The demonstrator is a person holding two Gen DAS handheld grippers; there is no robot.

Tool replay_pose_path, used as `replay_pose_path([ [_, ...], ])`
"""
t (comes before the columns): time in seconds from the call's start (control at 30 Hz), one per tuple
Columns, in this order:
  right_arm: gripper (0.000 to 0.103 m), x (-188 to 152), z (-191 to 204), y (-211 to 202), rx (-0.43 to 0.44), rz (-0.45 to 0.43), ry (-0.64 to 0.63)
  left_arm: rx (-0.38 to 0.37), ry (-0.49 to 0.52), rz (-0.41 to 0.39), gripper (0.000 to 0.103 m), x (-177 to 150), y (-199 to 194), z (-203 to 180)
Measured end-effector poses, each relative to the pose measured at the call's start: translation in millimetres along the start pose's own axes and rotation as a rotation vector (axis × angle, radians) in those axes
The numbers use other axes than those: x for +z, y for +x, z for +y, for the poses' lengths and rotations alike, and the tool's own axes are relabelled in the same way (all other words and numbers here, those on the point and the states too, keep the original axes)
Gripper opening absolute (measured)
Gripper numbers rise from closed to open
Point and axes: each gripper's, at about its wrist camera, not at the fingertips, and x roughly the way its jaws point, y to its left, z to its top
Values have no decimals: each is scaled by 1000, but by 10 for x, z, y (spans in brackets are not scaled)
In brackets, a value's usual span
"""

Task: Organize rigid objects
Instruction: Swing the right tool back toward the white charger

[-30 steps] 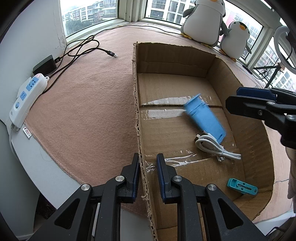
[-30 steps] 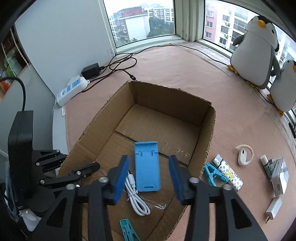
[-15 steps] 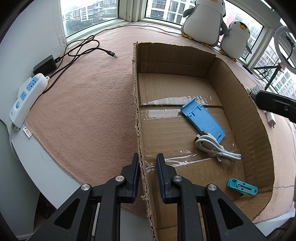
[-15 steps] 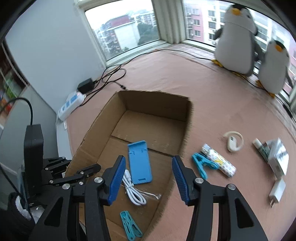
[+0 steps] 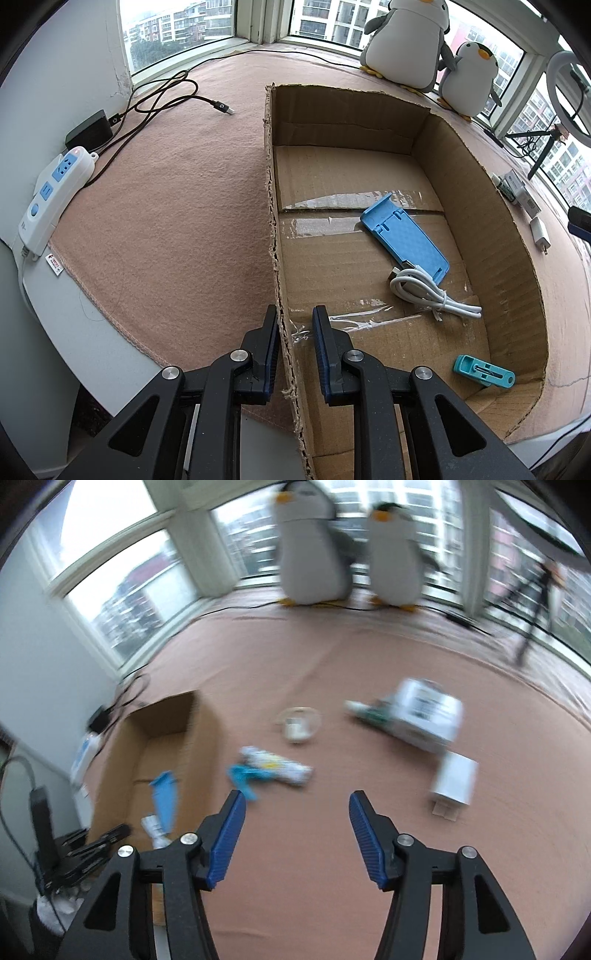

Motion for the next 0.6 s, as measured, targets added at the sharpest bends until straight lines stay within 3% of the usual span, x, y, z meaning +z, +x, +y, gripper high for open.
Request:
replay_pose_path([
  [0.13,57,-25,-443,-10,-65,-10,112,1,2,1,19,0,0,1],
  [0.4,57,-62,-1158,179,-51,39,331,1,2,1,19,0,-1,-1],
  [0.6,57,-24,-1355,308,-57,70,364,1,3,1,19,2,0,0],
])
